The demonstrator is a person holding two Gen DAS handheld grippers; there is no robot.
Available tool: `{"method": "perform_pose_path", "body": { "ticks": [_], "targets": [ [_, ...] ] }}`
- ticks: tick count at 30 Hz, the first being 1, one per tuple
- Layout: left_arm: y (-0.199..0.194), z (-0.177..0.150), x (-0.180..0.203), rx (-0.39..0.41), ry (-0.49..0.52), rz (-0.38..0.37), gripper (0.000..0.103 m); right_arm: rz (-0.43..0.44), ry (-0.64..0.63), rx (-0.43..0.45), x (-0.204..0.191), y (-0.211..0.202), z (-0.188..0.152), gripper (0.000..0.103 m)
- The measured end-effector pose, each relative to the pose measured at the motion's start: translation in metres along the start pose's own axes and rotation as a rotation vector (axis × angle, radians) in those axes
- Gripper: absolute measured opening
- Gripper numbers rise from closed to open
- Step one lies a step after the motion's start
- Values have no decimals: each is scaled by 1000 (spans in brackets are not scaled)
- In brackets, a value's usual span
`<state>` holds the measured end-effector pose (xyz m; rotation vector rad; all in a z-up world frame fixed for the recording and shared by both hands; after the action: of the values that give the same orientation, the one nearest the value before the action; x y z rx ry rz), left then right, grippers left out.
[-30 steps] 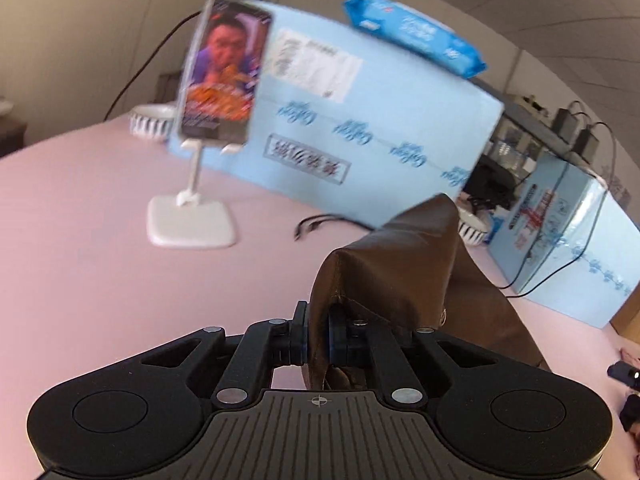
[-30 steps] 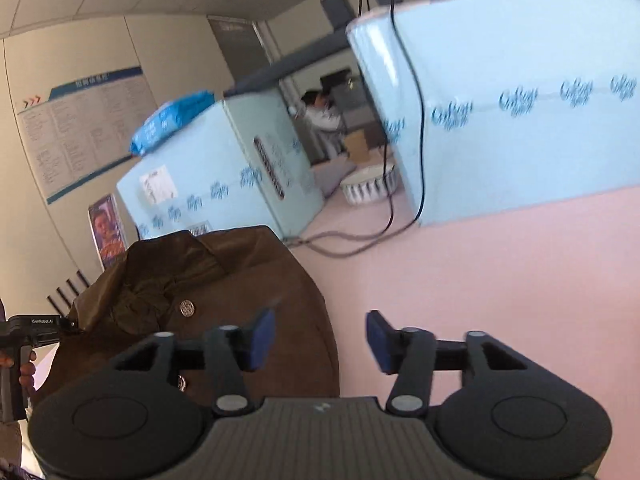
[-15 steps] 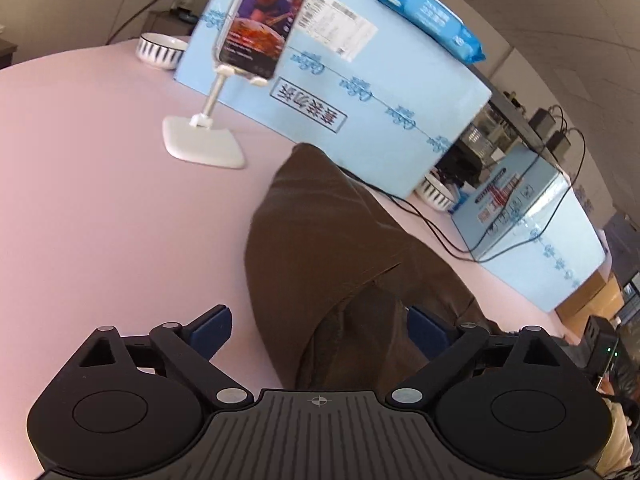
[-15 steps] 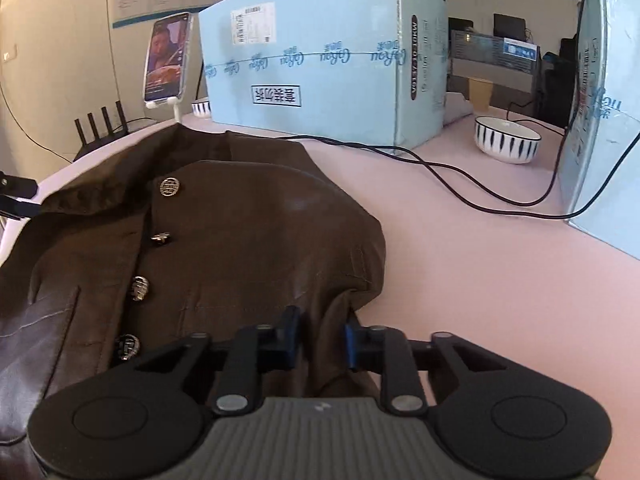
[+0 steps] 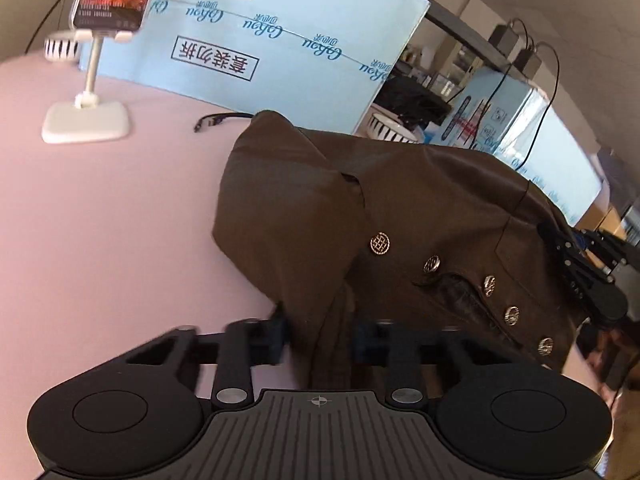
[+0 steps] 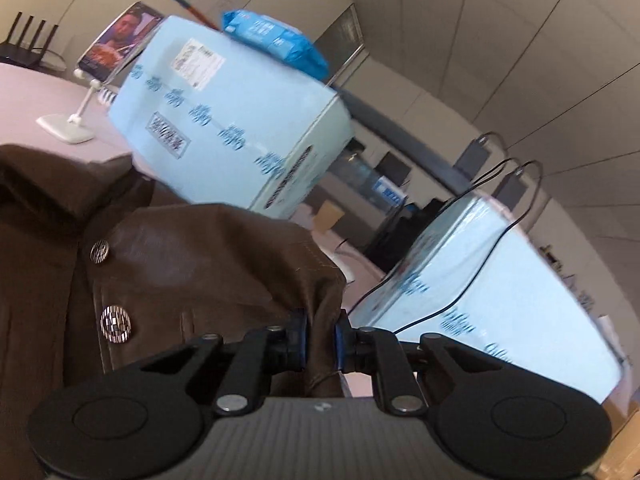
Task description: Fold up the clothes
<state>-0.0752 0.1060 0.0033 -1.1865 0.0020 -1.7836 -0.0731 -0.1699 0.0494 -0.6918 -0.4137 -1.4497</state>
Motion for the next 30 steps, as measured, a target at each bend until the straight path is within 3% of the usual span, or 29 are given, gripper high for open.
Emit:
{"method": "perform_pose_path", "body": {
  "ticks": [1, 2, 3, 5, 6, 7, 8, 9, 11, 13, 14, 16, 18, 19, 22, 24, 26, 28, 30],
  "targets": [
    [0, -1, -1, 16, -75, -65, 9, 25, 18, -23, 2, 7, 2, 41],
    [-1, -4, -3, 66, -176, -150, 9, 49, 27, -44, 3, 13, 2, 63],
    [-4, -7, -4, 128, -246, -207, 9, 81, 49, -60, 5, 16, 2, 74],
    [-8, -13, -11, 160, -322, -258, 11, 81, 79, -44, 9, 10, -1, 81],
    [-10, -14, -19, 129, -379, -260, 20, 58, 86, -38, 13, 3, -5, 88],
    [-13, -14, -25, 117, -405, -248, 31, 42, 89, -41, 17, -2, -9, 93],
    [-26, -12, -38, 142, -451, -196, 70, 32, 95, -49, 20, -4, -13, 101],
    [-40, -9, -49, 175, -489, -145, 95, 56, 126, -78, 27, -13, -24, 102],
    [-69, -1, -53, 312, -408, -80, 96, 119, 195, -131, 37, -25, -42, 102],
    [-92, 11, -43, 378, -238, -14, 100, 293, 431, -227, 50, -35, -73, 102],
    [-101, 17, -36, 401, -150, 16, 101, 336, 512, -255, 52, -37, -83, 102],
    [-94, 26, -9, 289, 72, 39, 102, 471, 803, -356, 53, -40, -114, 102],
    [-65, 25, 19, 140, 262, 88, 102, 534, 948, -442, 46, -41, -130, 102],
    [-48, 20, 32, 101, 350, 116, 102, 549, 973, -485, 39, -42, -134, 102],
    [10, 6, 64, 61, 595, 229, 102, 513, 898, -484, 17, -52, -123, 103],
    [50, 2, 72, 57, 696, 325, 102, 528, 879, -470, 5, -55, -113, 103],
    [75, -1, 74, 49, 731, 361, 101, 579, 879, -421, -3, -58, -107, 103],
    [98, 4, 69, 13, 733, 346, 87, 612, 875, -347, -15, -59, -104, 88],
    [103, 12, 59, 19, 708, 350, 35, 531, 803, -331, -19, -59, -101, 38]
  ]
}}
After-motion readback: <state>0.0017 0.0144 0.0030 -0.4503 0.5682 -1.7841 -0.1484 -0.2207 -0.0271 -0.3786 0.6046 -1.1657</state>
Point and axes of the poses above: each gripper's, at about its wrist camera, not at the fingertips, and y roughly the way its jaws point, x to its right, z to its top, the point moved 3 cm from there along y, roughly the way its jaws point, and after that the axes turned 5 degrees about -y, right-handed, at the moved point
